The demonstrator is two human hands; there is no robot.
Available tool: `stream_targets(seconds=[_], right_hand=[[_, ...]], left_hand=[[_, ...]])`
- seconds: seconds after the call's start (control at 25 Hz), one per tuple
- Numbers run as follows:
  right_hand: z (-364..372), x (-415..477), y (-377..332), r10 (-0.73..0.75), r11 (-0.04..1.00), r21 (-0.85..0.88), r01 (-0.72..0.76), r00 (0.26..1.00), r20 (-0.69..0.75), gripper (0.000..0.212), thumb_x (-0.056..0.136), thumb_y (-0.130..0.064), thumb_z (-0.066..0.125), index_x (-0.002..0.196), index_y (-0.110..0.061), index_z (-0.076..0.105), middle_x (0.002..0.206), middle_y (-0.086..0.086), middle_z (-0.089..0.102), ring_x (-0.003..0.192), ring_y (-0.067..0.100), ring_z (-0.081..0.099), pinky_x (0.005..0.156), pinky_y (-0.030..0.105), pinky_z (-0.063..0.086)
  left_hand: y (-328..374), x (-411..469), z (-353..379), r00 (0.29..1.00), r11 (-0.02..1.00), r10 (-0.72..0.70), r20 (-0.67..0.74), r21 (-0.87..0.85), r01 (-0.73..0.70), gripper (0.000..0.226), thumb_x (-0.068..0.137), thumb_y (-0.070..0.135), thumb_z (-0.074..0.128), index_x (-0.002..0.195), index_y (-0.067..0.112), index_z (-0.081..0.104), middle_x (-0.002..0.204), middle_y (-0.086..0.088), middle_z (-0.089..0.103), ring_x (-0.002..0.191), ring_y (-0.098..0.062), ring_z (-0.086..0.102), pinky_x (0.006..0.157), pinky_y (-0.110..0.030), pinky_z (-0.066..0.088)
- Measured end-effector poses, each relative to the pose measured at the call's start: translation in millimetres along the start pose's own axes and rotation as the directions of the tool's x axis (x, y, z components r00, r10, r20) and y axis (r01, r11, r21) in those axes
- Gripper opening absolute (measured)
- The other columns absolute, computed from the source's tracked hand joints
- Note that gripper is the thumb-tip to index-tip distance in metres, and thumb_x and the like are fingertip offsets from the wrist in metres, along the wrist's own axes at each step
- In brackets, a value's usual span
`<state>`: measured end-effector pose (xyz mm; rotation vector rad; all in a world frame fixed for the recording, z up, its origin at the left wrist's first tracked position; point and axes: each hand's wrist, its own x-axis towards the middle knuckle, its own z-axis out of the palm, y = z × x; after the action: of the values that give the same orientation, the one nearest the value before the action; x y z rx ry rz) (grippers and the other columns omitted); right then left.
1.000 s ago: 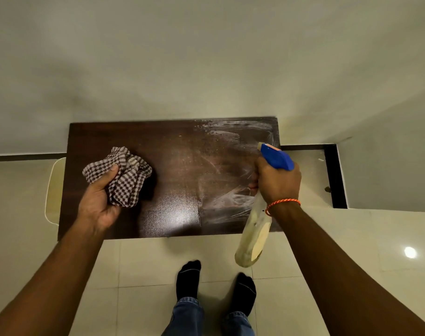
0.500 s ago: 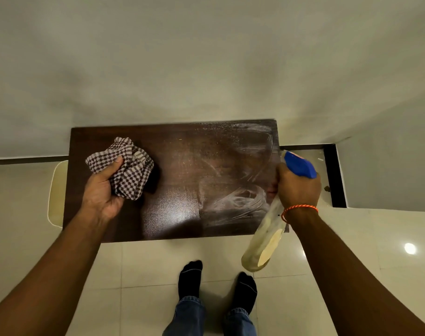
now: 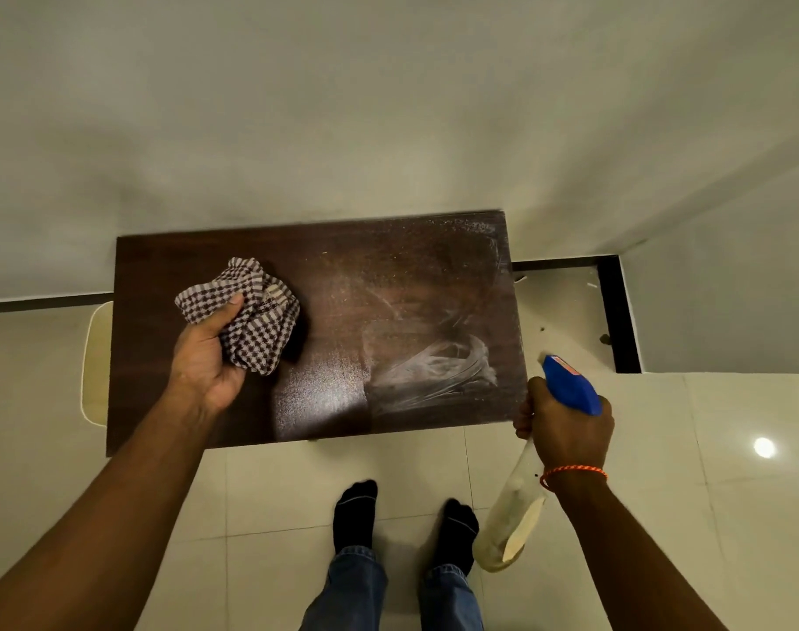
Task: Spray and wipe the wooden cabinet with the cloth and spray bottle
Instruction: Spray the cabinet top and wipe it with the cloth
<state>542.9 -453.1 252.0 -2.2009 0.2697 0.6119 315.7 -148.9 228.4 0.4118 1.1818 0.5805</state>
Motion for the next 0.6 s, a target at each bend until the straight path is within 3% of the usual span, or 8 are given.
stream_targets(seconds=[0.12, 0.36, 0.6], right_hand=[[-11.1, -13.1, 18.1, 0.050, 0.998, 0.046, -0.051, 0.999, 0.017, 0.018, 0.088, -0.017, 0.069, 0.093, 0.001, 0.067, 0.070, 0.016, 0.069, 0.049, 0.023, 0.066, 0.046, 0.022, 0.053], [-26.7, -36.0, 47.9, 0.092, 0.993, 0.069, -0.094, 0.995, 0.032, 0.014, 0.088, -0.011, 0.067, 0.094, 0.001, 0.068, 0.071, 0.016, 0.069, 0.051, 0.026, 0.065, 0.049, 0.027, 0.054], [-21.3, -65.4, 61.6, 0.026, 0.998, 0.053, -0.035, 0.986, 0.167, 0.004, 0.087, -0.007, 0.069, 0.084, -0.008, 0.068, 0.068, 0.019, 0.069, 0.049, 0.026, 0.064, 0.046, 0.025, 0.056]], left_hand=[[-6.1, -1.9, -0.9, 1.000, 1.000, 0.004, 0.013, 0.007, -0.004, 0.051, 0.096, 0.013, 0.064, 0.145, 0.004, 0.052, 0.140, -0.017, 0.062, 0.127, -0.031, 0.063, 0.104, -0.047, 0.053], [-19.0, -9.7, -6.0, 1.000, 0.999, 0.007, 0.001, 0.040, -0.007, 0.050, 0.095, 0.013, 0.066, 0.144, 0.004, 0.054, 0.138, -0.016, 0.064, 0.125, -0.031, 0.064, 0.101, -0.047, 0.055], [-31.4, -21.9, -7.5, 1.000, 0.998, 0.010, -0.026, 0.057, -0.008, 0.047, 0.097, 0.009, 0.062, 0.143, 0.005, 0.055, 0.135, -0.014, 0.066, 0.121, -0.030, 0.066, 0.098, -0.045, 0.056]])
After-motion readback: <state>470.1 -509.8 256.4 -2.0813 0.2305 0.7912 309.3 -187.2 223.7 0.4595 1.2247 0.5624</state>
